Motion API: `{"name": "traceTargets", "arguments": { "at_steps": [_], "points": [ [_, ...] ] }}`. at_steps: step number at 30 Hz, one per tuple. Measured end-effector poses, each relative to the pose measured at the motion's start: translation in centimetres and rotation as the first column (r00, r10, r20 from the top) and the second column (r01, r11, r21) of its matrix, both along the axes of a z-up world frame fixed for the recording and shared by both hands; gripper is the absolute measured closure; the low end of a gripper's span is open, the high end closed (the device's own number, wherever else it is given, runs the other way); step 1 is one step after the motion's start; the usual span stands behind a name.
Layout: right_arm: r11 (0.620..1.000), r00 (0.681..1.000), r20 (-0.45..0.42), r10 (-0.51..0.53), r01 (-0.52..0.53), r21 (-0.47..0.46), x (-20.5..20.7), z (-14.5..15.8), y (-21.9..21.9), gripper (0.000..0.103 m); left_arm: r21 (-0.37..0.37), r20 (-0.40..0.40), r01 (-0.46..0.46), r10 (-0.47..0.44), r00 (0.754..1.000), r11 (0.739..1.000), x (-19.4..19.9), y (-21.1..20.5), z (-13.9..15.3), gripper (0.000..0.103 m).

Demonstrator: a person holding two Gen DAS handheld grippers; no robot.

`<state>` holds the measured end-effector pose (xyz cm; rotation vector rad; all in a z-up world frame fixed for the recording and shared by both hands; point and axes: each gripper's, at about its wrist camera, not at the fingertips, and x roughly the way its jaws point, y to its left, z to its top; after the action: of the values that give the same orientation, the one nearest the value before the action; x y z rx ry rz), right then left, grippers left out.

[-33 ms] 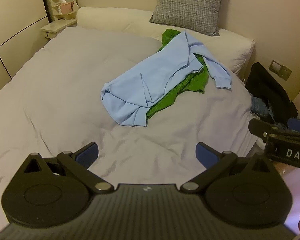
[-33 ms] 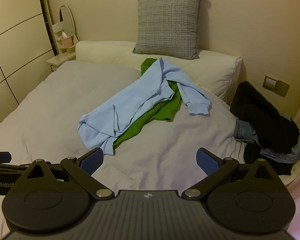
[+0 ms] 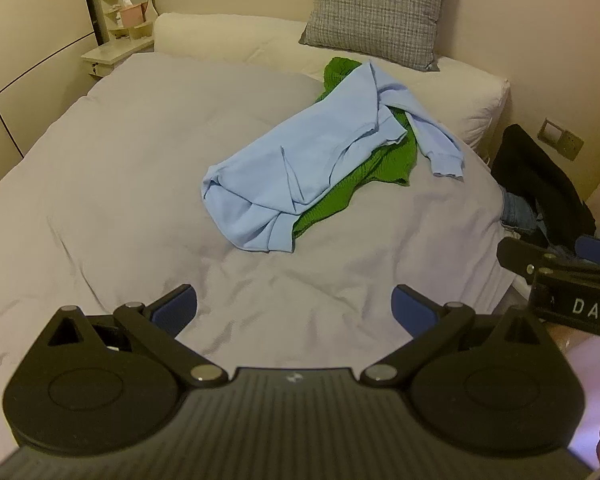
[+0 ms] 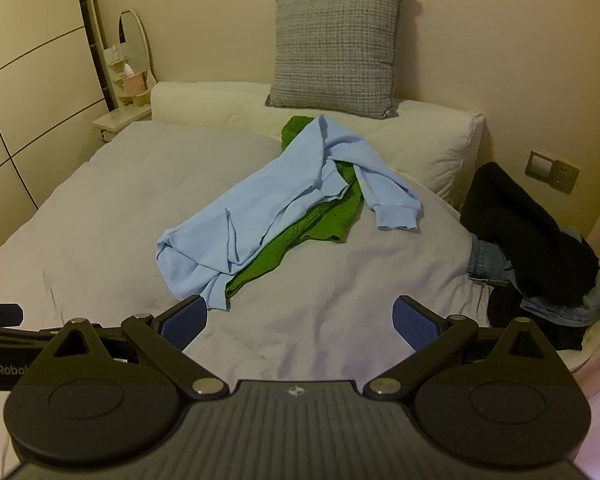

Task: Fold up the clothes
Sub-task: 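Move both grippers toward the light-blue sweatshirt on the green sweater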

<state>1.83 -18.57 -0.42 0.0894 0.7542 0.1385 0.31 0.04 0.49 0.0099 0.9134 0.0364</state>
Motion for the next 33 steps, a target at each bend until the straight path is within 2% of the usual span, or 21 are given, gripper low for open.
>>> {"name": "traceTargets", "arguments": {
  "at_steps": [4,12,16,33],
  "points": [
    [1.0,1.0,0.0,0.005,-0.005,-0.002,0.5,0.8,0.7,0.001,0.0,0.003,0.003,-0.003,1.0,1.0,0.4,-0.1,0.7,0.001],
    [1.0,1.0,0.004,0.011,-0.011,-0.004,1.4,-1.0,0.2,0.001,-0.005,0.006,0.002,-0.002,1.0,1.0,0.4,0.6,-0.5,0.001],
    [1.0,1.0,0.006,0.01,-0.01,-0.018,1.5,-1.0,1.2,0.001,-0.016,0.0,0.003,-0.003,1.0,1.0,1.0,1.2,-1.5,0.001],
    [0.999,1.0,-0.005,-0.011,0.01,-0.048,3.2,-0.6,4.5,0.001,-0.037,-0.019,0.008,-0.009,1.0,0.999,3.4,4.4,-2.5,0.001]
  ]
}}
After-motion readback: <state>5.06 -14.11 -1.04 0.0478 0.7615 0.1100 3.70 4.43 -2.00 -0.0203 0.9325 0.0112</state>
